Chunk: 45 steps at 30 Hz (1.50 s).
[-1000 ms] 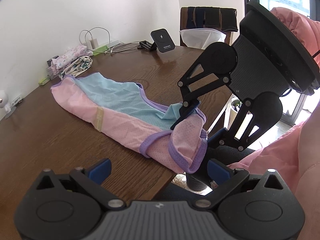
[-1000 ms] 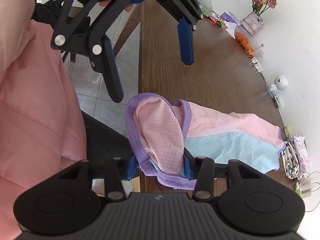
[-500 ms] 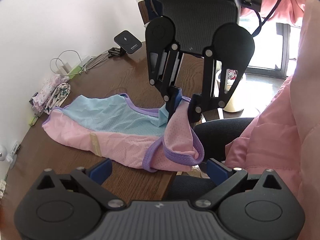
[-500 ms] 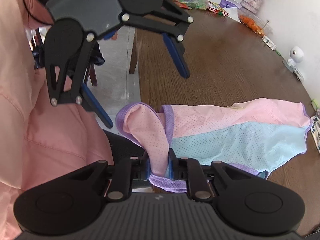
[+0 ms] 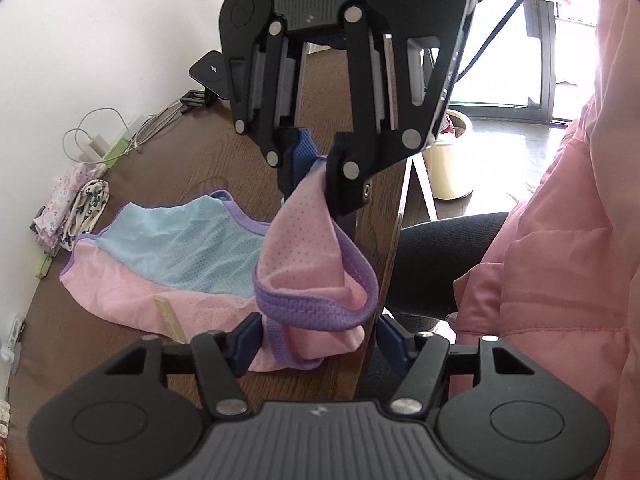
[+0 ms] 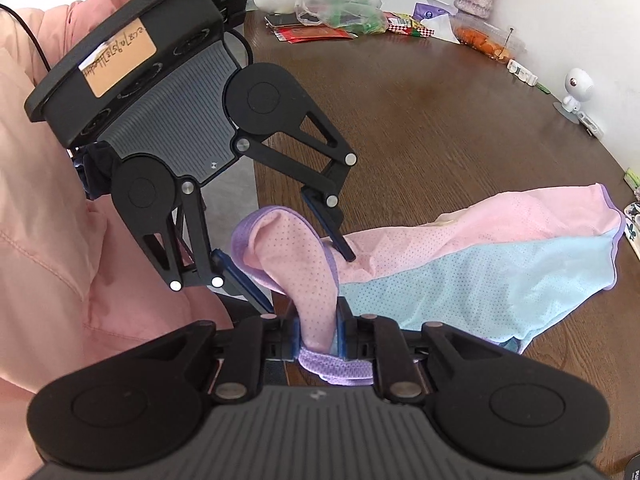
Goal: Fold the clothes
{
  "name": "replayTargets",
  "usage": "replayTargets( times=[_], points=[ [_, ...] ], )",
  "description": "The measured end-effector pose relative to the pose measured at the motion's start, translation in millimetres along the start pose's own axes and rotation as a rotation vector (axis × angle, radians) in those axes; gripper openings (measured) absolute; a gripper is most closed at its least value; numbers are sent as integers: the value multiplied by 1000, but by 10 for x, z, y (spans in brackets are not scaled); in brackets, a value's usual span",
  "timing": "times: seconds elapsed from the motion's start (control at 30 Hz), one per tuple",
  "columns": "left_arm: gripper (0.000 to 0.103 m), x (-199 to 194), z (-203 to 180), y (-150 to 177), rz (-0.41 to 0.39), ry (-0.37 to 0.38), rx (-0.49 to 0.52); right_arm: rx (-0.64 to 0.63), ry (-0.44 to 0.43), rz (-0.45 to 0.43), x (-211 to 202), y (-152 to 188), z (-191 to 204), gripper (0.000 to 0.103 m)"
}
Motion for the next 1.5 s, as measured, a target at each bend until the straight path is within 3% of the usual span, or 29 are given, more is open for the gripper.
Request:
replayTargets(
  times=[0.2, 0.27, 0.4, 0.5, 0.6, 0.7, 0.77, 1.03, 1.1, 1.13, 1.17, 1.2, 1.27, 1.37, 1.5],
  points=[
    [56, -135, 78, -43, -24, 50, -33, 16, -23, -22, -74, -23, -62, 15],
    [51, -148, 105, -62, -26, 50, -27, 24, -32, -32, -86, -33, -84, 15],
    [24, -121, 132, -74, -21, 71, -38, 28, -43, -39, -86, -37, -93, 15],
    [10, -106, 141, -62, -23, 82, -55, 35, -52, -45, -71, -27, -87, 15],
    [8, -102, 172, -54, -27, 106, -106, 55, -48, -49, -25, 29, -76, 15],
    [7, -91, 265, -45, -24, 151, -185, 85, -26, -67, 10, 96, -82, 27],
    [7, -83, 324, -44, -22, 181, -233, 101, 6, -78, 27, 155, -88, 46],
    [7, -44, 362, -45, -26, 205, -275, 131, 67, -122, 43, 338, -66, 57],
    [7, -40, 360, -33, -29, 206, -280, 112, 66, -127, 54, 346, -27, 56],
    [7, -48, 355, -30, -32, 207, -281, 98, 61, -130, 62, 336, -8, 47],
    [7, -57, 349, -27, -35, 209, -281, 88, 48, -129, 70, 316, 6, 26],
    [7, -66, 343, -25, -39, 211, -282, 81, 39, -120, 76, 299, 10, 19],
    [5, -122, 313, -24, -33, 251, -277, 68, 24, -108, 52, 260, -16, 16],
    [5, -225, 316, -38, -15, 330, -282, 92, -74, -122, -71, 168, -103, 15],
    [7, -235, 682, -199, -22, 398, -416, 193, -154, -131, -154, 88, -574, 16]
  ],
)
Point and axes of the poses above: each gripper's, at about its wrist camera, not at the fingertips, and x roughly the way its jaws point, z to its left, y to its underside, the point moved 9 cm from there along x, roughly the way its jaws point, and after that the axes turned 10 degrees about -x, right-handed, at the moved point
